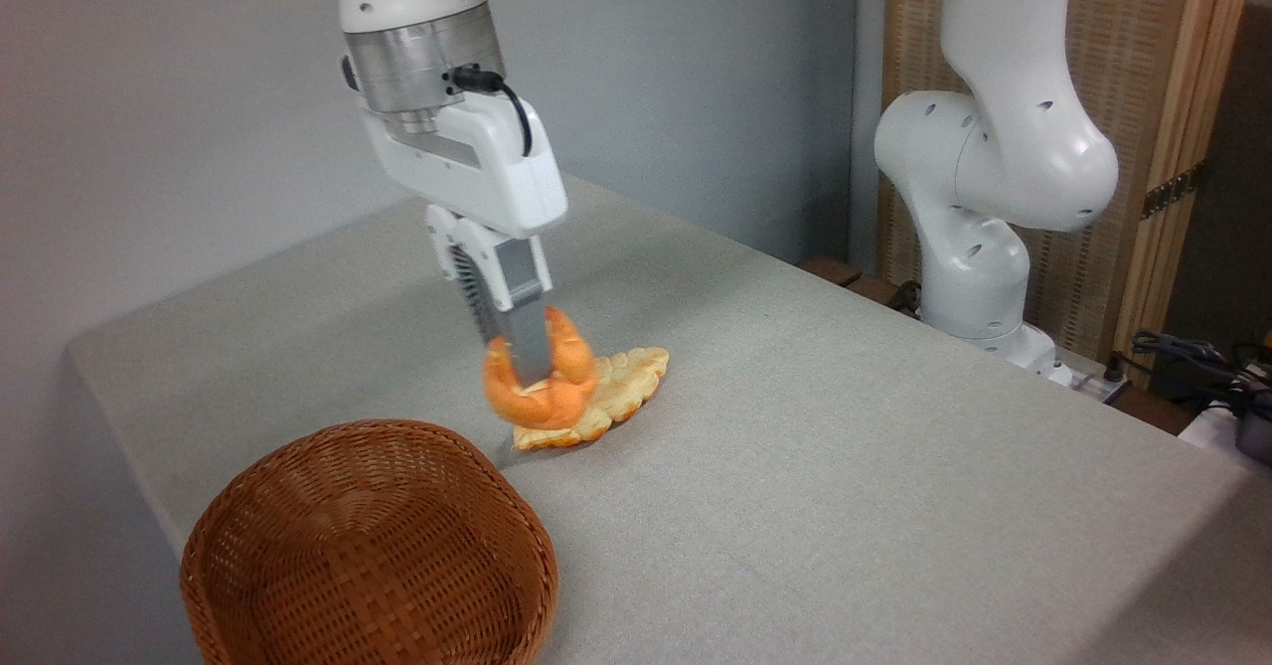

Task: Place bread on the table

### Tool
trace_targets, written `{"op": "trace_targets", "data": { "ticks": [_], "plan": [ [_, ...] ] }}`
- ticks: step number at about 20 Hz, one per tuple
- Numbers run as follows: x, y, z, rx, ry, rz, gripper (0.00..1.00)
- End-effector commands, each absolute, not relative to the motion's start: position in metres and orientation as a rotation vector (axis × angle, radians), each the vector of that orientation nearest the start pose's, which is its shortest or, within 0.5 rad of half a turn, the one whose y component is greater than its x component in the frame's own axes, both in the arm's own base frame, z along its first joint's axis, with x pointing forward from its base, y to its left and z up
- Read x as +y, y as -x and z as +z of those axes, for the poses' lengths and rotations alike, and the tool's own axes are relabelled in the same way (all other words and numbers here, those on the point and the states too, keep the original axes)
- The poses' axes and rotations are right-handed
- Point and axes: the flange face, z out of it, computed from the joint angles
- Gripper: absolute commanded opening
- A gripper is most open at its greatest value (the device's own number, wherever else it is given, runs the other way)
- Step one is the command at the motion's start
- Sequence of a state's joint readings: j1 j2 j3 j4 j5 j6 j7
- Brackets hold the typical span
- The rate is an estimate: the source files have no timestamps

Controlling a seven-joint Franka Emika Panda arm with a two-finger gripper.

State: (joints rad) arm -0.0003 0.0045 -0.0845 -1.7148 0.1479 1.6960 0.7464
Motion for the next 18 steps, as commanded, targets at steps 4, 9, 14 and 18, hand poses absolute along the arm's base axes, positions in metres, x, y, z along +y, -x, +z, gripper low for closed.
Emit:
{"op": "trace_targets", "data": {
  "ticks": [4,9,14,18],
  "plan": [
    [-0.035,-0.537,0.464,1.493,2.329,0.386,0.89],
    [-0.035,-0.537,0.449,1.503,2.334,0.331,1.00],
    [-0.035,-0.537,0.451,1.499,2.338,0.324,1.00],
    [-0.038,-0.537,0.450,1.504,2.337,0.326,1.00]
  ]
}}
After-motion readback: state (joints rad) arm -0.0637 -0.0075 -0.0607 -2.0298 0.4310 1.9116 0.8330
